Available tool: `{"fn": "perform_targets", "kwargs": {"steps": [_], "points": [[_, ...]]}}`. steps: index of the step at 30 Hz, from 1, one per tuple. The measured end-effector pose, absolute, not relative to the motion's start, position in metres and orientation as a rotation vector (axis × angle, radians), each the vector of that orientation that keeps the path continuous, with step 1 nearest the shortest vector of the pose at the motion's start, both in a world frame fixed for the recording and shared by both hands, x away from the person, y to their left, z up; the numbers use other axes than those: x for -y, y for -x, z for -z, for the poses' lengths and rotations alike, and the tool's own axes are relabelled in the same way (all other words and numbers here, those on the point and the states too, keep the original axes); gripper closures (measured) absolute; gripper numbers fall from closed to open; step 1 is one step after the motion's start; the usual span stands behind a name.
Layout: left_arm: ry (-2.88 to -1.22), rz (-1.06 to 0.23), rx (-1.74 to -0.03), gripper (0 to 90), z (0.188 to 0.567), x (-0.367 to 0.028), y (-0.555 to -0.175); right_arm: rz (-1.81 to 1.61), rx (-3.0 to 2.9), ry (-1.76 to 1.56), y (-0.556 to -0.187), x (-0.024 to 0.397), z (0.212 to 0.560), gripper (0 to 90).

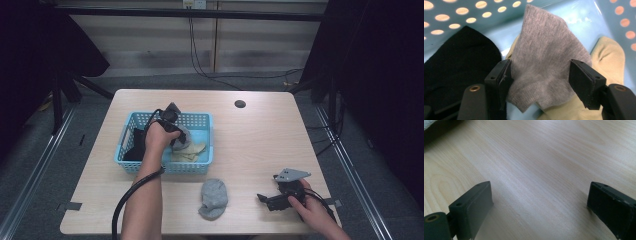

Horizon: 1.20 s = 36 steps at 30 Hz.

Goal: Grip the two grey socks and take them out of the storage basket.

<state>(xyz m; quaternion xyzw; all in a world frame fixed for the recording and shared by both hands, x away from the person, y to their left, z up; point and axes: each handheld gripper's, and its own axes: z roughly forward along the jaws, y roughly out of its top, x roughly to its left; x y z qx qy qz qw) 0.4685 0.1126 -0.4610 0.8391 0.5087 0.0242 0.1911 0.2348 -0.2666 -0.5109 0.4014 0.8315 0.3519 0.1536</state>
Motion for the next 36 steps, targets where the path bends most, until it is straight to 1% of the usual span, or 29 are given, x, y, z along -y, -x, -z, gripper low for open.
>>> {"fn": "perform_targets", "kwargs": {"steps": [3,5,6,7,8,11,12,14,15,19,27,32,36], "points": [[-2.352,-0.06,-1.422,36.5,0.463,-0.114,-0.469,-1.009,-2.384,-1.15,-0.235,0.267,0.511,5.4],[-2.349,-0.064,-1.42,40.4,0.464,-0.113,-0.469,-1.009,-2.384,-1.149,-0.235,0.267,0.511,5.4],[-2.36,-0.057,-1.412,40.4,0.464,-0.113,-0.469,-1.009,-2.384,-1.149,-0.235,0.267,0.511,5.4],[-2.362,-0.056,-1.408,42.3,0.465,-0.113,-0.468,-1.009,-2.384,-1.15,-0.235,0.267,0.511,5.4],[-2.377,-0.037,-1.408,48.7,0.465,-0.112,-0.467,-1.009,-2.384,-1.149,-0.235,0.267,0.511,5.4],[-2.408,0.001,-1.401,60.9,0.463,-0.111,-0.466,-1.009,-2.383,-1.15,-0.235,0.267,0.511,5.4],[-2.418,0.008,-1.403,66.6,0.463,-0.111,-0.466,-1.009,-2.384,-1.151,-0.235,0.267,0.511,5.4],[-2.407,0.035,-1.418,74.1,0.46,-0.11,-0.465,-1.009,-2.384,-1.15,-0.235,0.267,0.511,5.4],[-2.407,0.045,-1.417,75.7,0.458,-0.111,-0.464,-1.009,-2.384,-1.15,-0.235,0.267,0.511,5.4],[-2.42,0.031,-1.385,76.3,0.447,-0.112,-0.463,-1.009,-2.384,-1.151,-0.235,0.267,0.511,5.4],[-2.456,0.082,-1.349,75.3,0.431,-0.115,-0.452,-1.009,-2.384,-1.154,-0.235,0.266,0.511,5.4],[-2.463,0.104,-1.358,74.7,0.426,-0.121,-0.443,-1.009,-2.384,-1.153,-0.235,0.266,0.511,5.4],[-2.44,0.095,-1.409,73.8,0.43,-0.133,-0.439,-1.009,-2.384,-1.153,-0.235,0.267,0.511,5.4]]}}
